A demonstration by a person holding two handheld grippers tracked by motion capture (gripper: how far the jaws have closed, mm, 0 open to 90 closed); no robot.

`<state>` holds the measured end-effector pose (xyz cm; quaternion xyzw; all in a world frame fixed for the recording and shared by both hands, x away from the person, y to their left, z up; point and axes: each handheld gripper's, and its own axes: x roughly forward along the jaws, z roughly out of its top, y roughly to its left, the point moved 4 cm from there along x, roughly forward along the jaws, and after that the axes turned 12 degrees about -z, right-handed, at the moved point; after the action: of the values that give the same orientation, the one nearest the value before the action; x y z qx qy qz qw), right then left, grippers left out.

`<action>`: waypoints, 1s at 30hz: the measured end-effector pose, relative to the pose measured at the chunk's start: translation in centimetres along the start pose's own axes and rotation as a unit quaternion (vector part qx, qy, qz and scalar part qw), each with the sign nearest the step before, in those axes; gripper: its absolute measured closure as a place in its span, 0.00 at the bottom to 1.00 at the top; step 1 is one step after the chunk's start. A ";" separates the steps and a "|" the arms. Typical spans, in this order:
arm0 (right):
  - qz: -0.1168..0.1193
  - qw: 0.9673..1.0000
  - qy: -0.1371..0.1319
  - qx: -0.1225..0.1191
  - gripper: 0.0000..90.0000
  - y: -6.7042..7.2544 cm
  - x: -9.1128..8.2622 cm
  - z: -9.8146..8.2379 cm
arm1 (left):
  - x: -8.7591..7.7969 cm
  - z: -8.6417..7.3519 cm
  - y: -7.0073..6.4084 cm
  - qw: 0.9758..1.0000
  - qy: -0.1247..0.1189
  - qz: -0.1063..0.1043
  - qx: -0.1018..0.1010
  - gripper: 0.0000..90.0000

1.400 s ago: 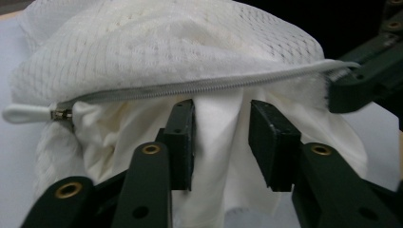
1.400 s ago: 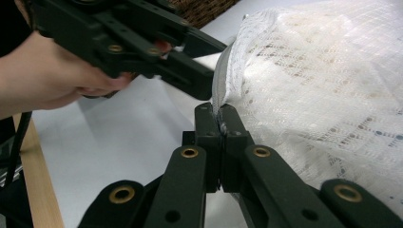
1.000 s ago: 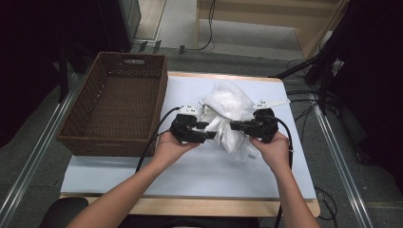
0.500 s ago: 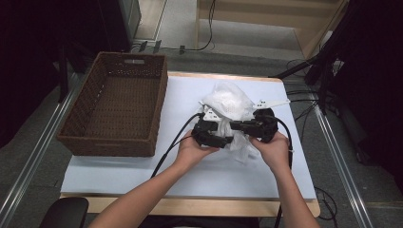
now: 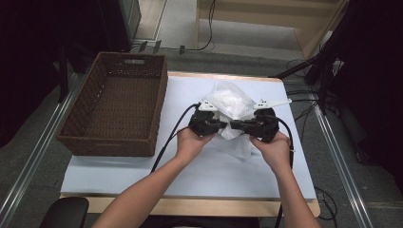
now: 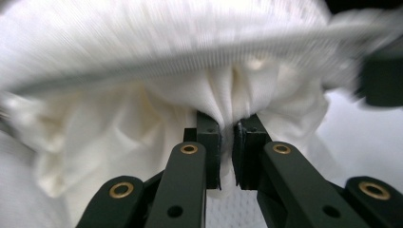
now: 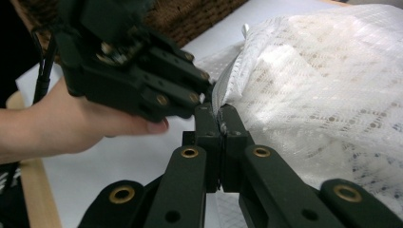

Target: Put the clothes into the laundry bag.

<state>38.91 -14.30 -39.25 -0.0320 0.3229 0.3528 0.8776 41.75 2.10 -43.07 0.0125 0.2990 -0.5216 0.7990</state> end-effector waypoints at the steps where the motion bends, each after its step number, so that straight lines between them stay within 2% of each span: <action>1: 0.007 1.000 -0.005 0.000 1.00 0.1 -0.1 0.1 | -0.1 0.2 0.1 1.000 -0.003 0.000 0.001 0.94; 3: 0.009 1.000 -0.006 -0.001 1.00 0.4 -0.2 0.2 | 0.1 0.3 0.5 1.000 -0.005 0.006 -0.002 0.94; 5: 0.000 1.000 0.004 -0.007 1.00 0.7 -0.2 0.1 | 0.8 0.5 0.8 1.000 -0.003 0.013 -0.001 0.94; 6: 0.000 1.000 0.006 -0.008 1.00 0.7 -0.2 0.1 | 1.2 0.6 0.9 1.000 -0.003 0.014 0.005 0.94; 8: 0.008 1.000 0.009 0.008 1.00 0.6 -0.4 -0.1 | 1.7 1.0 0.9 1.000 -0.009 0.020 0.009 0.94; 10: 0.008 1.000 0.011 0.011 1.00 0.5 -0.7 -0.7 | 1.9 1.6 0.6 1.000 -0.021 0.020 0.009 0.94; 13: 0.028 0.999 -0.010 0.039 1.00 0.1 -1.7 -1.2 | 2.3 2.0 0.0 0.999 -0.036 0.017 0.020 0.94; 18: 0.015 0.999 -0.001 0.041 1.00 -0.2 -2.2 -1.8 | 4.3 2.0 0.3 0.999 -0.030 0.025 0.019 0.93; 21: 0.014 0.999 0.004 0.043 1.00 -0.5 -2.0 -2.2 | 5.4 2.1 1.0 0.999 -0.021 0.033 0.028 0.93; 24: 0.013 0.999 0.009 0.043 1.00 -0.6 -1.8 -2.4 | 6.4 2.0 2.0 0.999 -0.011 0.038 0.024 0.93; 28: 0.012 0.999 0.015 0.041 1.00 -0.6 -1.2 -2.6 | 7.3 1.9 2.8 0.999 0.001 0.042 0.024 0.93; 30: 0.012 0.999 0.016 0.044 1.00 -0.7 -1.1 -2.6 | 7.5 1.8 3.0 0.999 -0.003 0.044 0.025 0.93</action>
<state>37.34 -16.20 -40.72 0.0048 0.3524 0.3484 0.8686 47.21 -3.29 -46.14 0.0442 0.2823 -0.4934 0.8215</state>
